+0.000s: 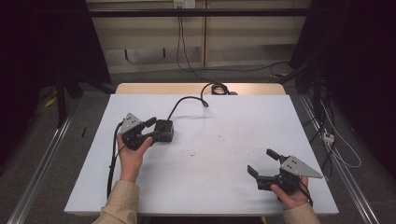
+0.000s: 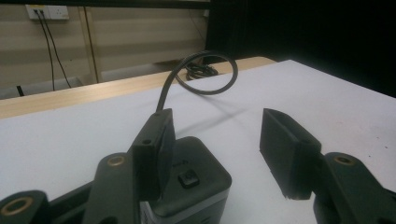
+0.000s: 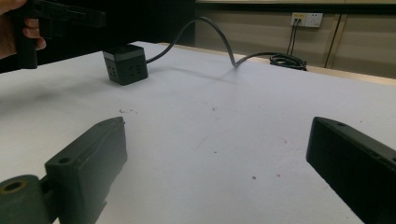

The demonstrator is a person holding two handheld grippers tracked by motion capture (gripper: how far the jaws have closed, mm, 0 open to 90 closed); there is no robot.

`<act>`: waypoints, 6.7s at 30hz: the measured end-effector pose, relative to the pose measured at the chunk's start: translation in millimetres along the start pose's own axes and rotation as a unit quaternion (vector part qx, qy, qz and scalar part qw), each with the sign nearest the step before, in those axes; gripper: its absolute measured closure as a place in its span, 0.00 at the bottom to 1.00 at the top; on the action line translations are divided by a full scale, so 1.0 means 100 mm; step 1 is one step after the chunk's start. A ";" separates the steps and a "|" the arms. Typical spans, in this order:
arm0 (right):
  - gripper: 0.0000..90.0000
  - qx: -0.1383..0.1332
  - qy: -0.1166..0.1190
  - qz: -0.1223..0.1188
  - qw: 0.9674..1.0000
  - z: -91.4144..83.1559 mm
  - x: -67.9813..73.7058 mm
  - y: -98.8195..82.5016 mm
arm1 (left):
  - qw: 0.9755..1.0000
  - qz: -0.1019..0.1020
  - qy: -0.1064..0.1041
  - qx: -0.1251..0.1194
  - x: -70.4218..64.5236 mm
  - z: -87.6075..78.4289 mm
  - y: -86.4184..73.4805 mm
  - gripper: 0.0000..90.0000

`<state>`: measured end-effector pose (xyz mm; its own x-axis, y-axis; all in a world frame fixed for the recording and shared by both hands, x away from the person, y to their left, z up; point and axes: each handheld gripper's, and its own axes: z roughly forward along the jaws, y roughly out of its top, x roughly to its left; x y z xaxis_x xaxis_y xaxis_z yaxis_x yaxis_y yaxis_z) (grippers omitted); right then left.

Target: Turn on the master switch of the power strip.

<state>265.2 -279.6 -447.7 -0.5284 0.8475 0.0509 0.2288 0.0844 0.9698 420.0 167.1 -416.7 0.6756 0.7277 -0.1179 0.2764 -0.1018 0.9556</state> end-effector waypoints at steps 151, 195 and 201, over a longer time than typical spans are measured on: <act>0.06 0.001 0.002 -0.004 1.000 -0.01 0.00 0.00 | 0.996 0.002 0.029 0.080 0.09 0.23 -0.11 1.00; 0.06 -0.002 0.001 -0.004 1.000 -0.03 0.00 0.01 | 0.996 0.002 0.033 0.083 0.08 0.24 -0.12 1.00; 0.06 -0.002 0.000 -0.004 1.000 -0.03 0.00 0.01 | 0.996 0.009 0.033 0.088 0.09 0.23 -0.12 1.00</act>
<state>262.8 -281.1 -446.2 -0.5296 0.8471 0.0439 0.2213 0.0880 0.9712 438.6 158.8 -435.6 0.6368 0.7671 -0.0782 0.3837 -0.2273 0.8950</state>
